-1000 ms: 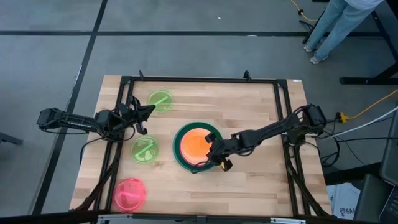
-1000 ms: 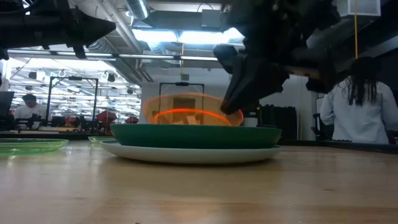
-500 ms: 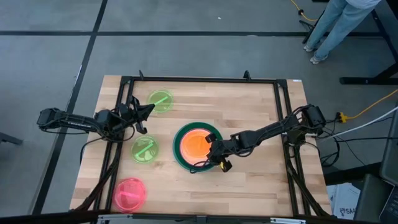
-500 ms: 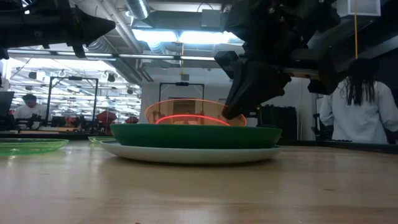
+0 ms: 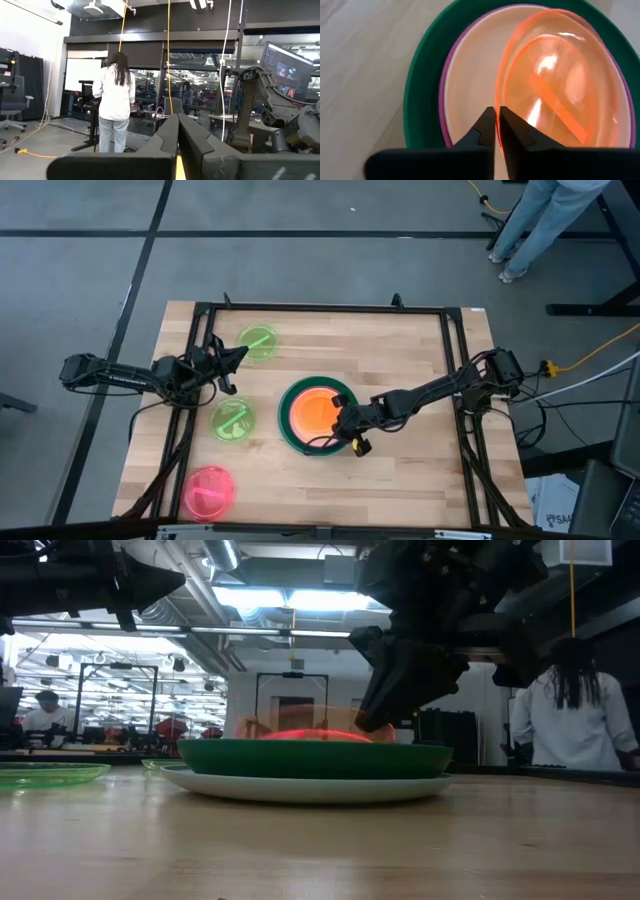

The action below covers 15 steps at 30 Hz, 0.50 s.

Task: Stack plastic plates
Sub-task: Stack the orange plate on top of the light orange plate, then stack the bottom light green plate on top of the orange plate

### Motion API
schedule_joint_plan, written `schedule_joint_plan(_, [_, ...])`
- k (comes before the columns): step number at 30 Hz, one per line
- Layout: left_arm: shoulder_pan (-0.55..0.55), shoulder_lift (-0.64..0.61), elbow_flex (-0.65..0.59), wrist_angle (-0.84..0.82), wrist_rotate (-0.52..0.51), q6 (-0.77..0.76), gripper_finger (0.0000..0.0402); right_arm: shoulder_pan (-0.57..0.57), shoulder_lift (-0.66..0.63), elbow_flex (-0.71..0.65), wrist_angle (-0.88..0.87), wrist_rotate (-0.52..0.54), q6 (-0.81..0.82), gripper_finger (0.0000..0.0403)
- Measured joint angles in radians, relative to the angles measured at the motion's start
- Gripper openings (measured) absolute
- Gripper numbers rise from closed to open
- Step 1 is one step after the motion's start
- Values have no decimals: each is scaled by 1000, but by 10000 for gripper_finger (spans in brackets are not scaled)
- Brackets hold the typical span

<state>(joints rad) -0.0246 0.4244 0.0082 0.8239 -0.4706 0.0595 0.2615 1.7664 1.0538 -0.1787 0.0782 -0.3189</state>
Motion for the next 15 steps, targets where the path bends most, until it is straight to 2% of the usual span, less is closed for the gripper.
schedule_joint_plan(9, [0, 0, 0, 0, 0, 4, 4, 1, -4, 11, -16, 31, 54, 110])
schedule_joint_plan(15, [0, 0, 0, -1, 0, 6, 4, 1, -38, 88, -134, -4, 141, 130])
